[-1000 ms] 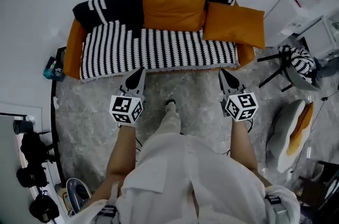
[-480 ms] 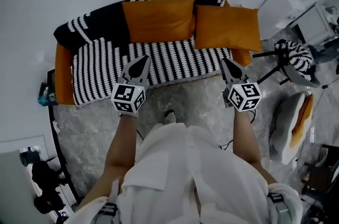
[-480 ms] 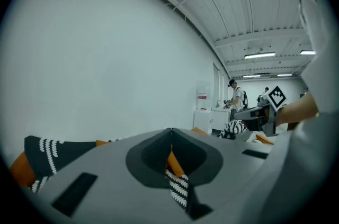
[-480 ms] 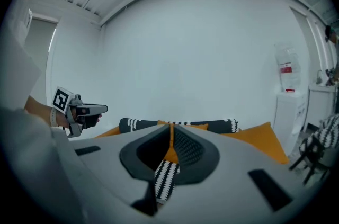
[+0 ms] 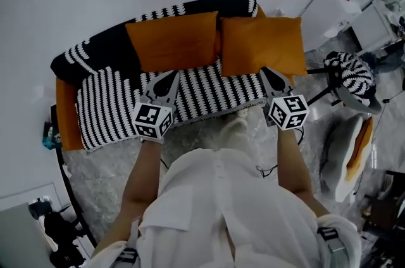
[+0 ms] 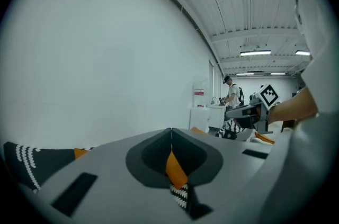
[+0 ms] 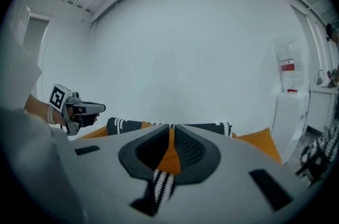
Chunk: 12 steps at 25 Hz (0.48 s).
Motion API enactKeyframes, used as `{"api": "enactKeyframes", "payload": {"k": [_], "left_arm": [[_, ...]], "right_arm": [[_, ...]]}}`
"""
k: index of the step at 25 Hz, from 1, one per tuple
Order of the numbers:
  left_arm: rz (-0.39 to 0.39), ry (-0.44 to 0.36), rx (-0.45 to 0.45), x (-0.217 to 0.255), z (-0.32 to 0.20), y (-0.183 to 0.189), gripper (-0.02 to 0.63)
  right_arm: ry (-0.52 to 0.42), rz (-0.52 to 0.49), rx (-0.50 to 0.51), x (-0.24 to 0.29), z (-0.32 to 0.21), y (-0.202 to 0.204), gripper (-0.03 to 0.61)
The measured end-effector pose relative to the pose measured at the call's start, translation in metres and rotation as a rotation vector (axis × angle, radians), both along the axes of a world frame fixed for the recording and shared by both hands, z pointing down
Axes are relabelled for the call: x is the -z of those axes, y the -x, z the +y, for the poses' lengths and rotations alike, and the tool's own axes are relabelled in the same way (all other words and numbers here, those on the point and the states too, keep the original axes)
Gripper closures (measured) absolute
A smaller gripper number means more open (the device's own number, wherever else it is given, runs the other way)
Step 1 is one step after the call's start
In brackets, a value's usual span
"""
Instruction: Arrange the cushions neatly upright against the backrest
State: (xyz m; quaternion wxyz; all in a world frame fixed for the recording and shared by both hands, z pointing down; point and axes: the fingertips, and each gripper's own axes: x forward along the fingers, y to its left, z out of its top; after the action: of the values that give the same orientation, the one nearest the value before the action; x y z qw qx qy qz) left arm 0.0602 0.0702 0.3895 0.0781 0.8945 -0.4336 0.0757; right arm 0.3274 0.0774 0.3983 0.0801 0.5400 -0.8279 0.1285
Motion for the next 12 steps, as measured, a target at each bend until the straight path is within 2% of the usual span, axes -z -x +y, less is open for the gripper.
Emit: {"api": "enactKeyframes", "payload": {"k": [6, 12], "left_arm": [[0.019, 0.058, 0.000, -0.023, -0.088, -0.074, 0.597], [0.021, 0.110, 0.003, -0.038, -0.171, -0.152, 0.595]], "right_arm": [[0.076, 0.003, 0.050, -0.029, -0.088, -0.062, 0.512], [0.139, 0.037, 0.099, -0.049, -0.169, -0.124, 0.509]]}}
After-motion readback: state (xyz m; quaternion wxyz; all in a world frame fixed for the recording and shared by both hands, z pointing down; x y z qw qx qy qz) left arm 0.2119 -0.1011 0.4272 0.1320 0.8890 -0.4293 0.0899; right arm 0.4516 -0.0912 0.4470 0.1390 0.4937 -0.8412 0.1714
